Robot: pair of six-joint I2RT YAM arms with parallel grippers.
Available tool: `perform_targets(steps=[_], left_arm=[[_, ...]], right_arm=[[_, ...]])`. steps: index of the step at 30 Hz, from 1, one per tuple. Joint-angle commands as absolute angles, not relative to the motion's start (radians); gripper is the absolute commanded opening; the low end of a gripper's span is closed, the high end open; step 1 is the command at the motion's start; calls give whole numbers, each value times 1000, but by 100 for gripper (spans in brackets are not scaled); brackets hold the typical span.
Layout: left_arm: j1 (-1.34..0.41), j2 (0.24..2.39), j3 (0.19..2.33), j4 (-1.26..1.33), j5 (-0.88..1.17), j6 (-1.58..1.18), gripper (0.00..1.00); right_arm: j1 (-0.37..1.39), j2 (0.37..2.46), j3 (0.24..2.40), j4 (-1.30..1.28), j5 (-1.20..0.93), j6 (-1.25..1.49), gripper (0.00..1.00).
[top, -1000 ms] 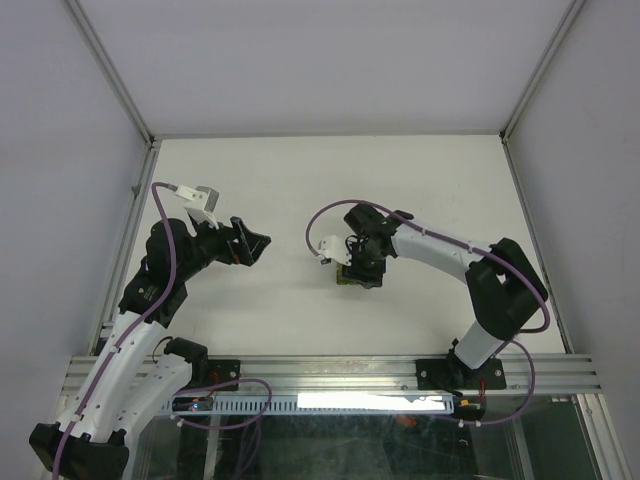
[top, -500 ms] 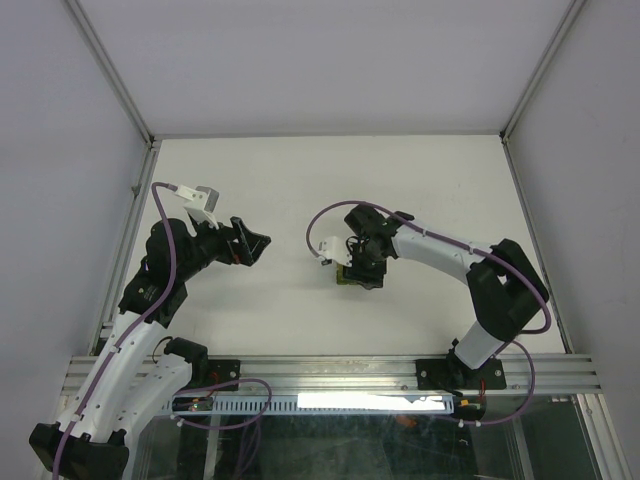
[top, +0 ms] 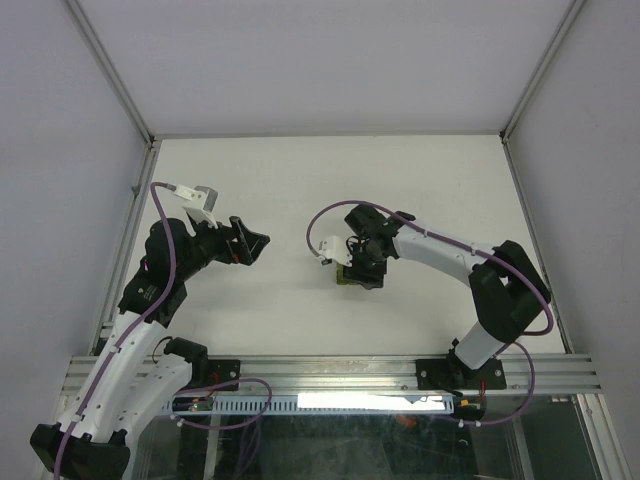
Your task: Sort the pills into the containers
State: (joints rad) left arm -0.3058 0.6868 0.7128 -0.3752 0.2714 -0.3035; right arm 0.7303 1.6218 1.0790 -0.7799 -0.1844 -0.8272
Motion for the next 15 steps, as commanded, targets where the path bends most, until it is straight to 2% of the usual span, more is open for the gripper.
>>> perform_targets(steps=[1,2,4,7,9,12,14,15], left_arm=[[-296,684,726,-350,296,-298,99],[-296,684,728,-350,299,-296,99],[-296,680,724,-350,293,-299,99],[-296,685,728,-350,299,-296,99],[-297,683,725,-349,296,-297,99],[-295,687,729,-350,300,-296,99],[-295,684,725,-350,294,-297,99],[-295,684,725,-349,294,-298,99]], right_arm=[[735,1572,1073,-704,-150,-826,0],[723,1597,1087,-739,-122,-827,0],[722,1631,1154,-833,-207,-806,0],[740,1569,1074,-713,-140,-816,0],[738,1613,1148,-827,-209,-806,0],[734,1581,1083,-722,-129,-823,0],[738,1615,1146,-831,-207,-806,0],[748,1593,1118,-797,-194,-808,0]])
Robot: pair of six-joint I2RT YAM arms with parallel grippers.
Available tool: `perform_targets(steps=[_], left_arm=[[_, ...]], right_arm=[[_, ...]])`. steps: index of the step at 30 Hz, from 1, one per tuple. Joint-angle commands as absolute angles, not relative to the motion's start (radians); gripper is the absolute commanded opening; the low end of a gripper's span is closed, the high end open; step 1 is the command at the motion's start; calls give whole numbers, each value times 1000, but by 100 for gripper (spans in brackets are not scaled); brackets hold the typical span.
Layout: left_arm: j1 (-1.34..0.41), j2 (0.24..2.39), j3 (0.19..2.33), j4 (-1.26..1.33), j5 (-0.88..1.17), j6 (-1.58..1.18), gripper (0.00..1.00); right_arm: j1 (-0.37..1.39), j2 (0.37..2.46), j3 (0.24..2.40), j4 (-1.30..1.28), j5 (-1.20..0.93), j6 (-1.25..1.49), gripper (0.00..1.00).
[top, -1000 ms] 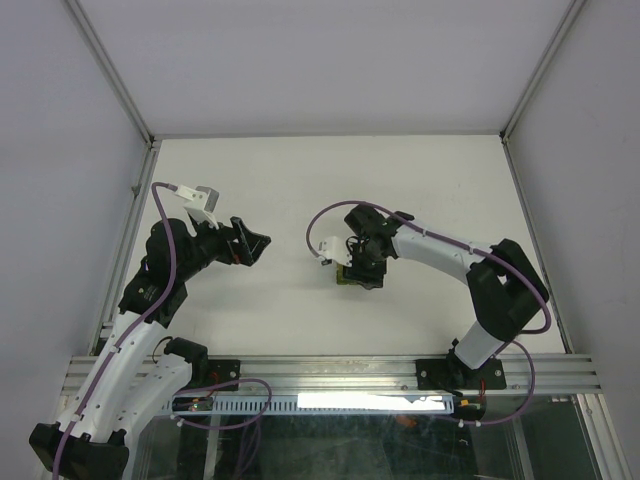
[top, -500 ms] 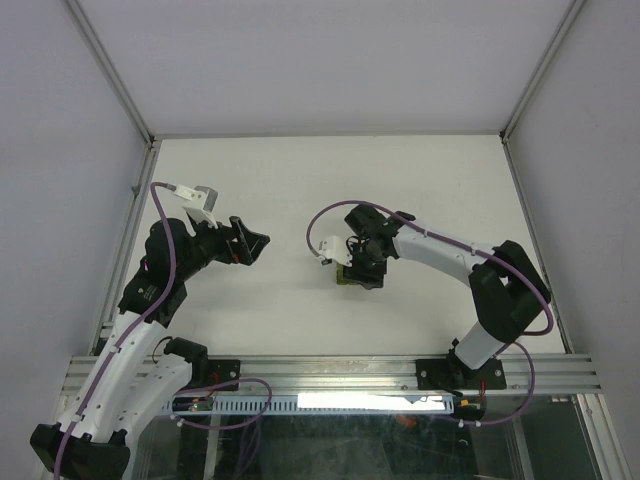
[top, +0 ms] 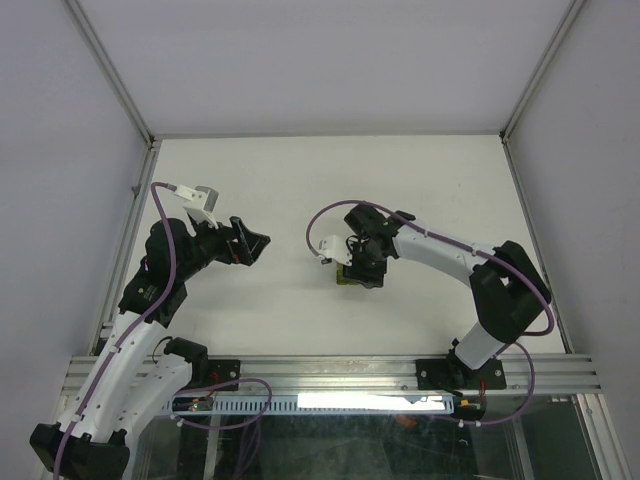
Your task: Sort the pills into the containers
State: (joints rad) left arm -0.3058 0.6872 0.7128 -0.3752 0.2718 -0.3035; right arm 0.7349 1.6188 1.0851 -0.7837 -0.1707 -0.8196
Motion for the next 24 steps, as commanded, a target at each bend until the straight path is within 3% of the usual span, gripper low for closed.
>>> perform_targets(steps=[1,4,6,9,12,14,17,24], left_arm=[[-295,684,727,-350,296,-299,99],[-295,681,724,-349,294,-299,99],[-296,685,726,-350,296,-298,99],[-293,685,725,-349,296,-298,99],[-294,687,728,-350,301,-296,99],[-293,683,726,-350,296,-297,99],[-293,684,728,-350,298,-298,99],[-293,681,726,-350,299,-298,99]], right_arm=[[746,1566,1065,-717,-144,-822,0],[733,1626,1151,-841,-197,-804,0],[750,1560,1068,-716,-148,-811,0],[750,1611,1136,-829,-181,-800,0],[761,1562,1047,-692,-110,-821,0],[756,1619,1131,-822,-167,-804,0],[762,1562,1054,-699,-118,-814,0],[760,1616,1131,-821,-169,-796,0]])
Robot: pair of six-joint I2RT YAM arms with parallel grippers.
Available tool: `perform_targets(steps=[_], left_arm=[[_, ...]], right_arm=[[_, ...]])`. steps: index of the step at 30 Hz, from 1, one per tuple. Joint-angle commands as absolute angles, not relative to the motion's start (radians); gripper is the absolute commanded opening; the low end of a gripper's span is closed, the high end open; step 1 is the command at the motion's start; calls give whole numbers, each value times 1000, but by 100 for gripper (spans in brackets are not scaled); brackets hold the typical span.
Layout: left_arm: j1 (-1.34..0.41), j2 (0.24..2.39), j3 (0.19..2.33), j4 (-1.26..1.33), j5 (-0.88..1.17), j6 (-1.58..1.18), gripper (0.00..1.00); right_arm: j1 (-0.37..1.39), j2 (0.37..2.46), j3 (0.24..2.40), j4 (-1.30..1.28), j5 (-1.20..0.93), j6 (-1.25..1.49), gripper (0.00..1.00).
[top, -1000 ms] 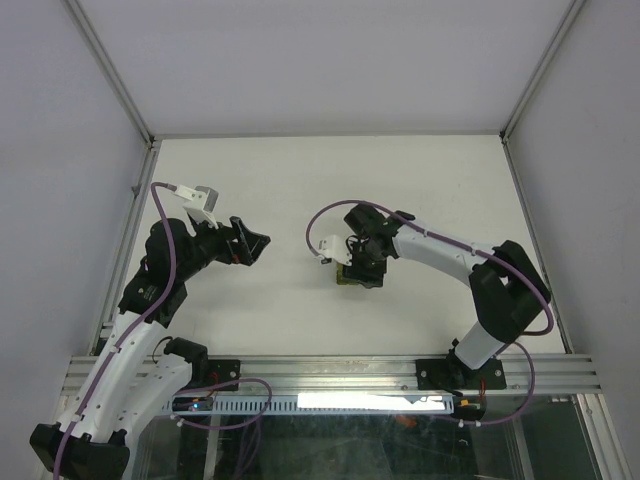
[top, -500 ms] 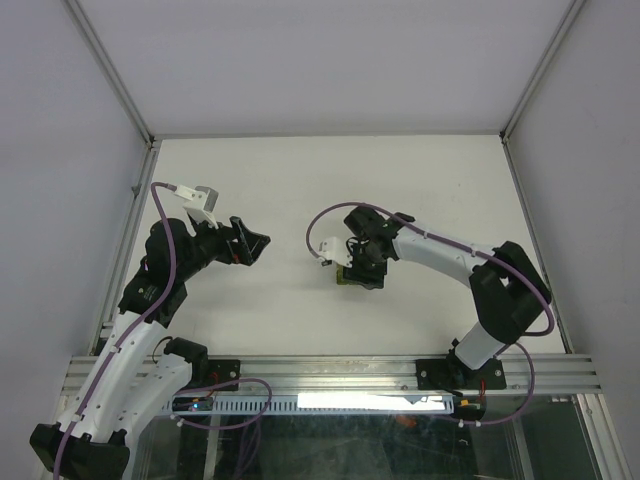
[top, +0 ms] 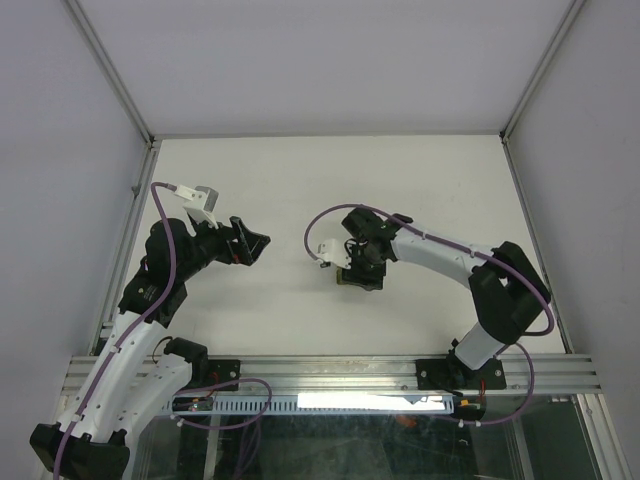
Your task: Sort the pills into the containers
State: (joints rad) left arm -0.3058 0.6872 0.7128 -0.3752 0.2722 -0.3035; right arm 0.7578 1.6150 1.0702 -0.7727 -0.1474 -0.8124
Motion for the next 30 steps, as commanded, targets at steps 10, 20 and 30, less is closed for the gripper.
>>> perform_targets(steps=[10,20,30], left_arm=[[-292,682,728,-350,303,-297,99],[-292,685,726,-350,303,-299,99],[-290,684,724,-349,300,-299,99]], right_arm=[[756,1605,1102,-750,-116,-808,0],[755,1613,1094,-761,-129,-802,0],[773,1611,1120,-808,-158,-786,0]])
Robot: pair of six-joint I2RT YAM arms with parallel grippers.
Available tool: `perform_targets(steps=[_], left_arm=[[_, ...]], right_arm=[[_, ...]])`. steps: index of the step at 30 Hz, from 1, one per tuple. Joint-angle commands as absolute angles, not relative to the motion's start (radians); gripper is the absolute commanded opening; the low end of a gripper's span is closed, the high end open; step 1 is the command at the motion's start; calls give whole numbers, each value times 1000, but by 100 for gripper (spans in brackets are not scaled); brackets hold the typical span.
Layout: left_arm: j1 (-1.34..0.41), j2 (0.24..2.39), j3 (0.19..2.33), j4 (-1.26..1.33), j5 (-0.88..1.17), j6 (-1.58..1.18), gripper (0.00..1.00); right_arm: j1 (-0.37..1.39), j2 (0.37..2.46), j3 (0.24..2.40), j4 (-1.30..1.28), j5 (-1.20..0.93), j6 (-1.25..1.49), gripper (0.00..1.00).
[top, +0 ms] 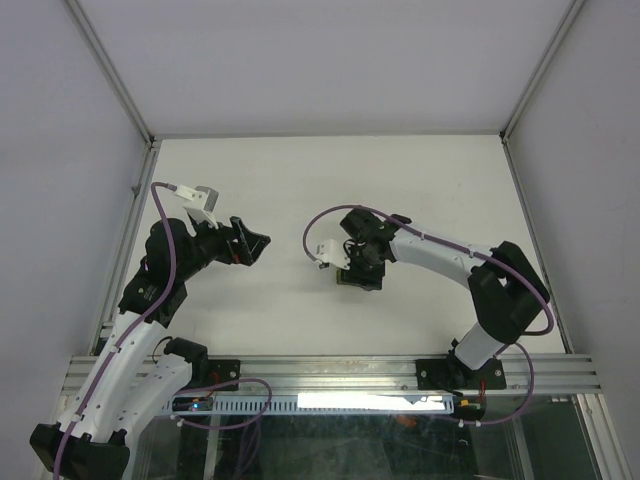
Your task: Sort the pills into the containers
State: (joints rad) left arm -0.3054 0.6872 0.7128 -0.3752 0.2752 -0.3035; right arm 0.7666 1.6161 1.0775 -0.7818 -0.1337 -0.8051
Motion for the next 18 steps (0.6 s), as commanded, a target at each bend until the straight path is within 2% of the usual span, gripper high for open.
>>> perform_targets(steps=[1,2,5,7,10,13,15,18], left_arm=[[-291,685,726,-350,300,-299,99],[-291,687,727,-350,302,-298,99],[-291,684,725,-350,302,-298,99],[-290,686,726,-350,304,-298,99],[-290,683,726,-350,302,-298,99],[-291,686,728,-350,305,-298,99],[-290,686,725,-350,304,-299,99],[-289,686,728,-350,305,-296,99]], right_arm=[[779,1571,1089,-753,-150,-786,0],[773,1549,1058,-701,-116,-796,0],[755,1618,1140,-824,-154,-791,0],[765,1563,1065,-721,-122,-799,0],[756,1613,1134,-809,-147,-790,0],[755,1592,1081,-719,-96,-803,0],[755,1626,1143,-823,-160,-789,0],[755,1573,1067,-717,-111,-802,0]])
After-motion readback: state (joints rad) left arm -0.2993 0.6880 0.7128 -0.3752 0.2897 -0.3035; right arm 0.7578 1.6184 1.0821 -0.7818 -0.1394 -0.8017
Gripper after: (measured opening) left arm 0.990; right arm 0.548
